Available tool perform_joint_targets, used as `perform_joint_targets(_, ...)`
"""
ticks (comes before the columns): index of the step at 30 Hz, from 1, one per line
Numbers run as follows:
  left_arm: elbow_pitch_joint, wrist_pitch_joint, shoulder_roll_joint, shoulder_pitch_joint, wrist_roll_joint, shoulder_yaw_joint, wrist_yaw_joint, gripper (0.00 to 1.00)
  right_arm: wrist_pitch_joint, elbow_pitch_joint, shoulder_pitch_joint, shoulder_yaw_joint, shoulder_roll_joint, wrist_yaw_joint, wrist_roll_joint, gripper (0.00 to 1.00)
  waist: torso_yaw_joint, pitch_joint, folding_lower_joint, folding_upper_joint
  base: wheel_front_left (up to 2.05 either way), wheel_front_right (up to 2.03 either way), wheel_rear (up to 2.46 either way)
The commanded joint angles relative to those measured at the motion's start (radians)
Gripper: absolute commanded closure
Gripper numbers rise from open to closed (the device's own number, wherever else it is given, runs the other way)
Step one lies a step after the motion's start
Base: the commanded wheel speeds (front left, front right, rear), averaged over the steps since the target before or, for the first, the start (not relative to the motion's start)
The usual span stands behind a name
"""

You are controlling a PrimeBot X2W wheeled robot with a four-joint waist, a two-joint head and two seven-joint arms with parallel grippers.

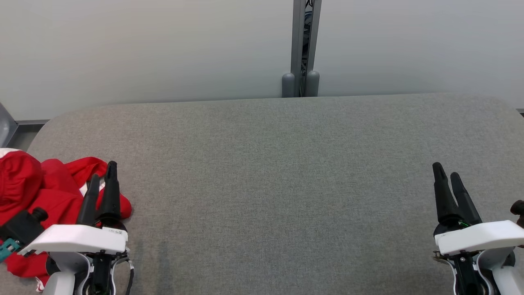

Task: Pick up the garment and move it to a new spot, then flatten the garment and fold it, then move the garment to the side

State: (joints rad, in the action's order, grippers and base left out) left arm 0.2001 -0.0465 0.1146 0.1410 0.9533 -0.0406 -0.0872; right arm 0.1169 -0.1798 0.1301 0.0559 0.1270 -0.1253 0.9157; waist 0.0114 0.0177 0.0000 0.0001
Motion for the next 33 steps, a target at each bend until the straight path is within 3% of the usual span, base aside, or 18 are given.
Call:
perform_joint_targets(1, -0.013, -0.014, 0.018, 0.013, -0.057, 0.009, 0.006, 0.00, 0.014, 0.011, 0.005, 0.005, 0.012, -0.004, -0.055, 0.00, 0.001, 0.002, 0.0000, -0.0001, 0.00, 0.00, 0.00)
perform_joint_targets(9, 0.019, -0.042, 0.030, 0.000, -0.185, 0.038, 0.021, 0.00, 0.029, -0.011, -0.004, 0.016, 0.017, -0.004, -0.195, 0.00, 0.004, 0.008, 0.0000, -0.0001, 0.00, 0.00, 0.00)
perform_joint_targets(33, 0.098, -0.112, 0.043, -0.015, -0.448, 0.095, 0.061, 0.00, 0.076, -0.059, -0.041, 0.031, 0.003, -0.006, -0.472, 0.00, 0.010, 0.017, 0.0000, -0.0001, 0.00, 0.00, 0.00)
